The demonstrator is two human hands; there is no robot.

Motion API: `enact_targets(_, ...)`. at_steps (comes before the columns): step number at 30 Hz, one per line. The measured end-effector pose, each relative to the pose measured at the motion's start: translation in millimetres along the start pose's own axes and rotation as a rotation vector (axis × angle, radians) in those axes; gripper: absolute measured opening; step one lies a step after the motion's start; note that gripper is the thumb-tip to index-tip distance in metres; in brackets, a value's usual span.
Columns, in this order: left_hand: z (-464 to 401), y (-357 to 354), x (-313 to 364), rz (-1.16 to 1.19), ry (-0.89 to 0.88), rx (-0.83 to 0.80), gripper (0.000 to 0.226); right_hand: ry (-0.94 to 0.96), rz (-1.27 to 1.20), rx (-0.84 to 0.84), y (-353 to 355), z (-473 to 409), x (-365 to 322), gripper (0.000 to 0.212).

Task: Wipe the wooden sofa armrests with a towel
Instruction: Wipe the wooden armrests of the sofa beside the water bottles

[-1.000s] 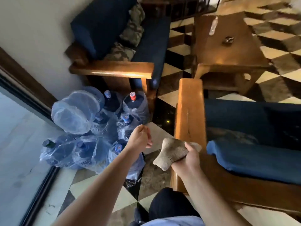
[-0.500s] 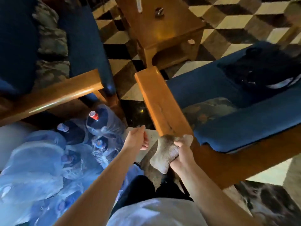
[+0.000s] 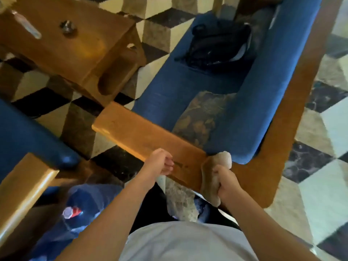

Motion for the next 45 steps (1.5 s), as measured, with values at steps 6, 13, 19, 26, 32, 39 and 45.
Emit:
enact_targets(6,-56,24,37,-0.316,-0.155,-0.248,0.012,-0.003,-0.101,0.389,-9,3,19,0.02)
enact_targets(13,-106,53,35,-1.258,-0.67,-0.133,0.044,0.324,-0.113,0.574,-70,9,51,0.048)
enact_targets(19,-161,73,14,-1.462,-0.814,-0.09,0.073,0.55,0.484,0.516,-112,-63,81,0.073)
enact_targets(26,-203,87,-4,-1.593,-0.846,-0.06,0.113,0.788,0.592,0.644,-124,-96,109,0.074)
enact_targets(32,-244,127,8,-1.458,-0.667,0.055,0.133,0.823,0.376,0.888,-151,-112,103,0.075)
enact_targets(39,-262,164,5,-1.604,-0.793,0.063,0.115,0.763,0.294,0.97,-240,-121,100,0.074)
enact_targets(45,-269,188,7,-1.562,-0.801,0.078,0.105,0.768,0.415,0.914,-328,-128,86,0.071)
Point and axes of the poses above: each hand's wrist, its own z-axis away from the middle knuckle, its own y-axis out of the back of the hand, x = y × z, the point moved 5 cm from there along -z, towards the middle knuckle, and after that the axes turned 13 degrees about -z, right-handed, at the moved point
